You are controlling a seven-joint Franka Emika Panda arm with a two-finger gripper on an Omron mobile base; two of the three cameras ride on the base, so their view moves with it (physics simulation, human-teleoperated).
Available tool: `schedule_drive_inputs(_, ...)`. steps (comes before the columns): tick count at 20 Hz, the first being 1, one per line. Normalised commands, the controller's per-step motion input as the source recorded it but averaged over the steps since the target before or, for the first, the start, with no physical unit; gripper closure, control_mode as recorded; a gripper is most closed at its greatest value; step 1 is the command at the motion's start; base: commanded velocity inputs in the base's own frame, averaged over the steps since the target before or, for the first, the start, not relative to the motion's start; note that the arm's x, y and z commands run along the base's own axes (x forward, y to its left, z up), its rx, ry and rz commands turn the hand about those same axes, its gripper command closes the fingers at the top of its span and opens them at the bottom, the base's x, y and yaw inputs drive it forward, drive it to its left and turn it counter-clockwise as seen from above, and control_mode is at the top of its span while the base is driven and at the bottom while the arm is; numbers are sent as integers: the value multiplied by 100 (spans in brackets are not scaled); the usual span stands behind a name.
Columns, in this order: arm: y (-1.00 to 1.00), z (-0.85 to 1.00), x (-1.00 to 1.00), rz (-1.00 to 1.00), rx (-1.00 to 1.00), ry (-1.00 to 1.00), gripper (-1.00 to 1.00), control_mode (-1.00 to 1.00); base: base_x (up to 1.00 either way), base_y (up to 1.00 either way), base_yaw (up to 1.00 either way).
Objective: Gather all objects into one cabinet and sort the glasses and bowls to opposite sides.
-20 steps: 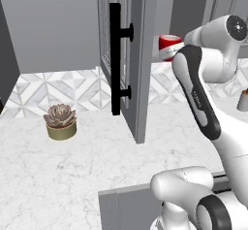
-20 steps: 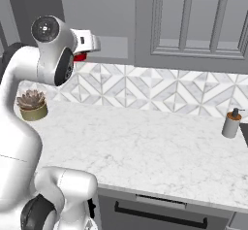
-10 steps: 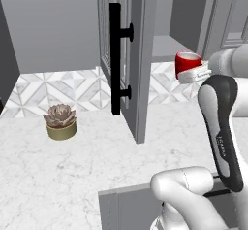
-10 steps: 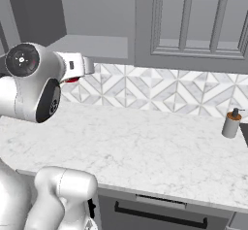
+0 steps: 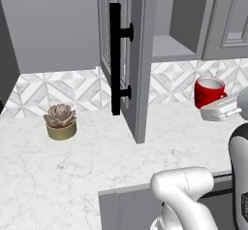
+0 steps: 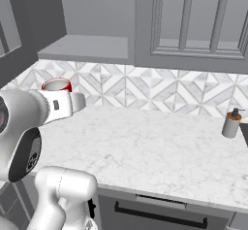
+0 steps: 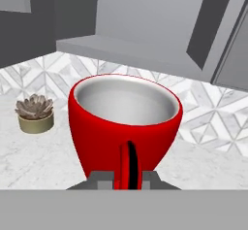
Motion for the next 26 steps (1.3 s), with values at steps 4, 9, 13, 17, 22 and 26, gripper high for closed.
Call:
schedule_drive_inputs(4, -4, -2, -61, -3, 0, 0, 100, -100, 0, 0, 0)
schedule_drive_inputs(9, 0, -6, -40, 0, 0, 2, 100, -100, 0, 0, 0)
schedule_drive_inputs(13, 0, -3, -16, 0, 0, 0, 100, 100, -56, 0, 0)
schedule_drive_inputs(17, 0, 0, 0, 0, 0, 0, 100, 100, -97, -1, 0)
schedule_drive_inputs(22, 0, 0, 0, 0, 0, 0, 100, 100, -99, -7, 0)
schedule_drive_inputs(26, 0, 0, 0, 0, 0, 0, 100, 100, -98, -36, 3)
